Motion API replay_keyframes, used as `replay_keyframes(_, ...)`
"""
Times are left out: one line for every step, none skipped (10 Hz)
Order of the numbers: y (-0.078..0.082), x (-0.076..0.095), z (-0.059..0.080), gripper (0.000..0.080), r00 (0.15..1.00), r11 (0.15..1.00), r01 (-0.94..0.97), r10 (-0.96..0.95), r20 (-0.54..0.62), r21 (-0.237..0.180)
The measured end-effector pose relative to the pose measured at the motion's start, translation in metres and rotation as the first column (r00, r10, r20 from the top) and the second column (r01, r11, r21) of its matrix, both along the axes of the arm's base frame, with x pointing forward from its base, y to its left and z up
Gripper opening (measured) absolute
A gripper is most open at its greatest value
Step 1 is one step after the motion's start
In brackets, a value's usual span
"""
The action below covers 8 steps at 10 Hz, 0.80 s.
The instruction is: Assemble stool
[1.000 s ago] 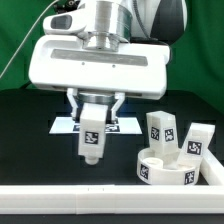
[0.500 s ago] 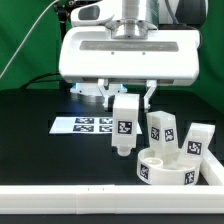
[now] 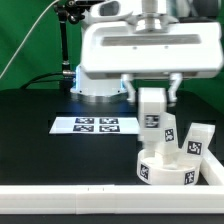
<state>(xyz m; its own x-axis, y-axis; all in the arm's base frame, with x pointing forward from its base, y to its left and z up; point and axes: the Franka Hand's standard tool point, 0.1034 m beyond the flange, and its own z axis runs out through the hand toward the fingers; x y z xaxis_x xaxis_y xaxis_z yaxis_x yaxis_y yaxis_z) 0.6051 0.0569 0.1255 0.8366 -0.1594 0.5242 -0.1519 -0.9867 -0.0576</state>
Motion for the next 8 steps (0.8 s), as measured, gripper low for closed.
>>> replay_keyframes(-0.005,0.001,0.001,0.0338,0.999,0.999,-0.017,0.018,0.03,-0.031)
replay_keyframes(-0.008,0.001,-0.001,0.0338,0.999,0.999,-0.011,0.012,0.032,-0.034)
replay_keyframes(-0.007,0.003,0.0,0.0338,0.998,0.999,-0.012,0.015,0.068,-0.046)
replay_keyframes(-0.01,0.001,0.0,0.0338,0.989,0.997,-0.01,0.021,0.143,-0.078)
replay_keyframes(-0.008,-0.006,-0.023,0.0338,1.0,0.998,-0.019,0.02,0.023,-0.054)
replay_keyframes(-0.008,0.0,-0.012,0.0338,0.999,0.999,-0.014,0.017,0.044,-0.048)
replay_keyframes(-0.008,-0.002,-0.015,0.0338,0.999,0.999,-0.015,0.017,0.04,-0.051)
replay_keyframes(-0.008,-0.003,-0.019,0.0338,0.999,0.998,-0.017,0.019,0.035,-0.053)
